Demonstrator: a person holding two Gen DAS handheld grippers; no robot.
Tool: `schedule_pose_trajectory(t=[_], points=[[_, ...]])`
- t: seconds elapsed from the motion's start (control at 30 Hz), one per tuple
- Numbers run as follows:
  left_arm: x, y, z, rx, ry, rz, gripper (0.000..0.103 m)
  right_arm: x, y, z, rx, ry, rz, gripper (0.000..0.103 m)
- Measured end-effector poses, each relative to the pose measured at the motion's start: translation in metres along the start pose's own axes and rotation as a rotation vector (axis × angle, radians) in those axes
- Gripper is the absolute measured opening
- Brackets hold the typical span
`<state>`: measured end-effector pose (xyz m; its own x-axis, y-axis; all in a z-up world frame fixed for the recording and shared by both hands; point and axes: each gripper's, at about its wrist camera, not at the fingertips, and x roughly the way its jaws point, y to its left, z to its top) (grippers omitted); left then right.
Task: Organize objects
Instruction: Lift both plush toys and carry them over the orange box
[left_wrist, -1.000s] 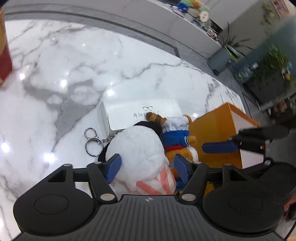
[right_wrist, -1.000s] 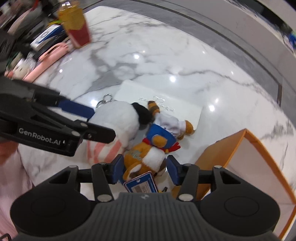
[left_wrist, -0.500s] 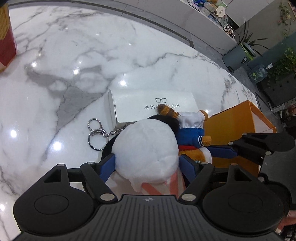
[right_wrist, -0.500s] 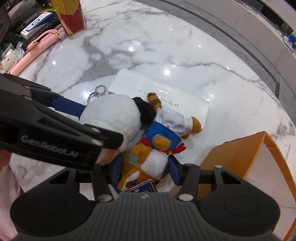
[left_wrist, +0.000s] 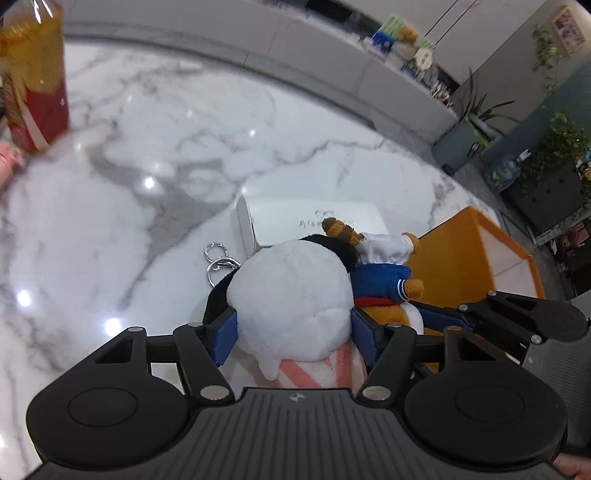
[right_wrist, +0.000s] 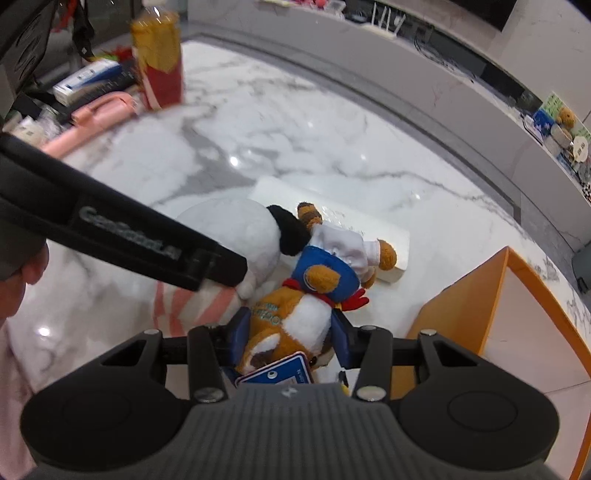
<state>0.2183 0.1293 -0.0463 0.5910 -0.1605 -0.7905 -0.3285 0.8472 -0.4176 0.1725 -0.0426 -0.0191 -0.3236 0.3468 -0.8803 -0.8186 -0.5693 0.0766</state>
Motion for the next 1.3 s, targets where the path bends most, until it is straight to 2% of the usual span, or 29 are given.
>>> schedule_pose_trajectory(t=[0.17,0.33,0.47,0.57,0.73,0.8,0.9,1.03,1.3], points=[[-0.046,-0.009,0.001,0.034,-0.073,-0.011,0.074,-0.04,0.0,-0.001,-0.01,-0.113,0.04,0.048],[-0.088,-0.04,0.006,0.117,-0.147,-0.048,0.075,-0.091,-0.018,-0.005,0.037,-0.22,0.11,0.048],[-0.106,-0.077,0.008,0.193,-0.181,-0.102,0.075,-0.129,-0.045,-0.016,0.07,-0.249,0.148,0.048],[-0.107,-0.107,0.008,0.248,-0.181,-0.15,0.075,-0.154,-0.069,-0.026,0.086,-0.254,0.139,0.048],[-0.086,-0.163,0.003,0.376,-0.144,-0.216,0.075,-0.185,-0.109,-0.046,0.095,-0.251,0.067,0.048],[-0.07,-0.184,0.0,0.43,-0.118,-0.228,0.075,-0.188,-0.124,-0.057,0.095,-0.234,0.04,0.048],[-0.04,-0.211,-0.006,0.488,-0.075,-0.222,0.075,-0.179,-0.143,-0.07,0.112,-0.197,0.044,0.048],[0.003,-0.236,-0.008,0.559,-0.032,-0.161,0.075,-0.155,-0.16,-0.086,0.148,-0.166,0.065,0.048],[0.059,-0.242,-0.027,0.714,0.05,-0.011,0.075,-0.09,-0.177,-0.108,0.15,-0.115,0.114,0.048]])
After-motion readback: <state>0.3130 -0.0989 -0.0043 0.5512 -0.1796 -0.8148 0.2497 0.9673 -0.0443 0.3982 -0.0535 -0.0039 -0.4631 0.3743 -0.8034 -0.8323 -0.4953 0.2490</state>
